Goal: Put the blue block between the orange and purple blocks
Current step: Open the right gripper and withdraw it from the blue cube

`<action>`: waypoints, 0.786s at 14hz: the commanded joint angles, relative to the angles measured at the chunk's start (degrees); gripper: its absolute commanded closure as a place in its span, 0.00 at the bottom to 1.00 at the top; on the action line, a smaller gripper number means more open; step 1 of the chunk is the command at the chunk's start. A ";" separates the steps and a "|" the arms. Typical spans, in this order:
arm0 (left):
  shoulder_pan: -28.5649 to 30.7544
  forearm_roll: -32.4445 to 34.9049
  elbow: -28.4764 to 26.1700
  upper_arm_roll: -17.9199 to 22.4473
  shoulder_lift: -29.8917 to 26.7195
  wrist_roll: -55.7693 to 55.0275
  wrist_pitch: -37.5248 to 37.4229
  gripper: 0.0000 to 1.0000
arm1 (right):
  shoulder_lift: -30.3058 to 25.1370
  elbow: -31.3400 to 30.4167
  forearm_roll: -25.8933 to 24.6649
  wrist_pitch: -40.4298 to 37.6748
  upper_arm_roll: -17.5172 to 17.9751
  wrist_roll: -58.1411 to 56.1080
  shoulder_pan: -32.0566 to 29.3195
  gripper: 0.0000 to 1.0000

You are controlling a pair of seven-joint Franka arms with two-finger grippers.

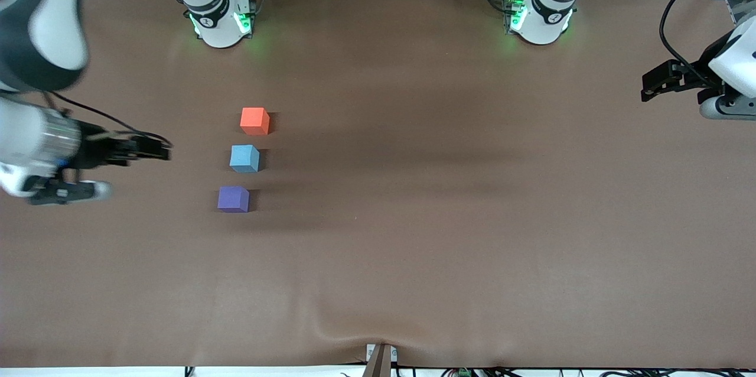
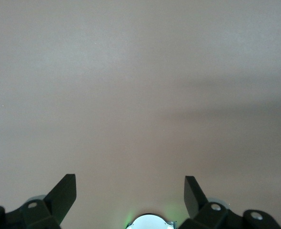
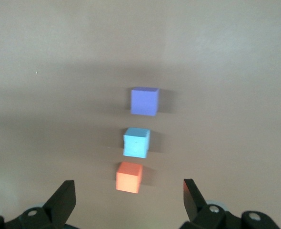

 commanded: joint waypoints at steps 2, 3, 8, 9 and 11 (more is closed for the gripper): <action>0.32 0.00 -0.21 -0.23 -0.75 -0.39 0.17 0.00 | -0.65 9.13 -0.56 -9.67 3.14 -2.29 -5.89 0.00; 0.32 0.00 -0.21 -0.31 -0.75 -0.39 0.17 0.00 | -0.83 9.57 -0.73 -10.39 3.75 -2.20 -6.16 0.00; 0.23 0.00 -0.21 -0.31 -0.75 -0.39 0.25 0.00 | -4.78 10.90 -4.24 -14.61 8.67 -1.76 -11.34 0.00; 0.32 0.00 -0.21 -0.31 -0.75 -0.39 0.25 0.00 | -5.75 10.55 -5.73 -14.61 9.38 -1.58 -11.61 0.00; 0.23 0.00 -0.21 -0.31 -0.75 -0.39 0.25 0.00 | -7.16 10.19 -7.32 -14.53 12.71 -1.41 -14.32 0.00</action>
